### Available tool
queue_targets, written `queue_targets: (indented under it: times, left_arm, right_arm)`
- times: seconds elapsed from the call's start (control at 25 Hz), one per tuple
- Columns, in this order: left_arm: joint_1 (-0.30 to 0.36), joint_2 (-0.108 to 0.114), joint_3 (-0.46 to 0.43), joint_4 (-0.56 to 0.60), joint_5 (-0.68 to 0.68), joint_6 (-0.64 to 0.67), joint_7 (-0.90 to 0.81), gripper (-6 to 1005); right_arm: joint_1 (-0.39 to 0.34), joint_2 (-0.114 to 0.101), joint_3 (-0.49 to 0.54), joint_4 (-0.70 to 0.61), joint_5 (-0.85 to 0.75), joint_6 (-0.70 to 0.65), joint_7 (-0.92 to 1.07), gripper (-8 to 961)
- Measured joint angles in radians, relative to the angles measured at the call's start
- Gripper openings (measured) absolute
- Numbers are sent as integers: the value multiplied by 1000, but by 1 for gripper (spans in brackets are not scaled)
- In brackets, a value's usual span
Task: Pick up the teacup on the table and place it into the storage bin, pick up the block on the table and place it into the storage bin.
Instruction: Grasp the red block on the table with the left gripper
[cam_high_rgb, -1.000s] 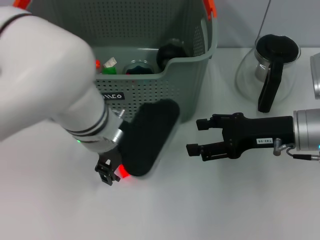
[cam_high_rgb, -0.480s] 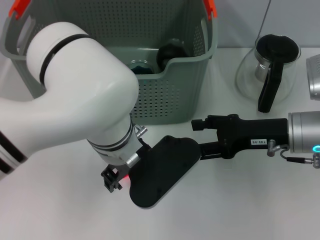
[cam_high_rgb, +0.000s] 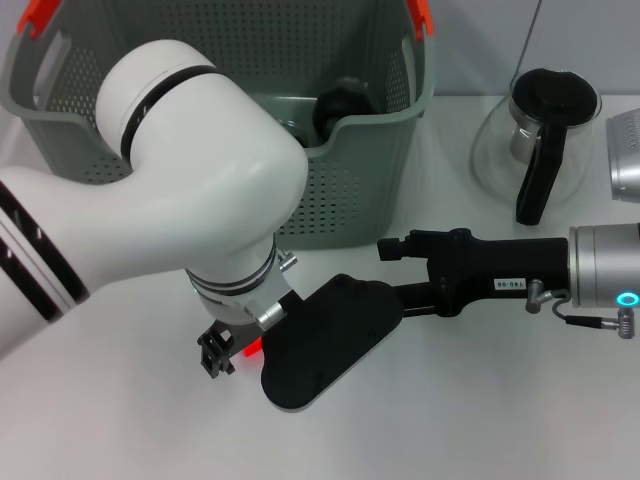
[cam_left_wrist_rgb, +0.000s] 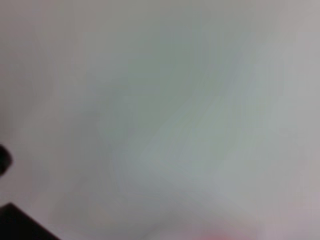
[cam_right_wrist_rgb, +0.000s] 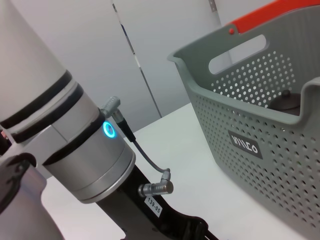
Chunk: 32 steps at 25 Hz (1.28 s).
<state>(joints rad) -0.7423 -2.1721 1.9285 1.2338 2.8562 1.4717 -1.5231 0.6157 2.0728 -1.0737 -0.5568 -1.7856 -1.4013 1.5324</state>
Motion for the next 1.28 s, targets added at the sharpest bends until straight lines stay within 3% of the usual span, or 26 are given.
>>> queue_targets:
  times: [0.72,1.28]
  left_arm:
    - [-31,-3,8,-50,0,-19,13,716]
    - [-61,-5,23,-94,-8,-36,15,715]
  right_arm:
    - [-1,4,7,0,1,4,0,924]
    - [-1,4,11,0,0,3,0,925]
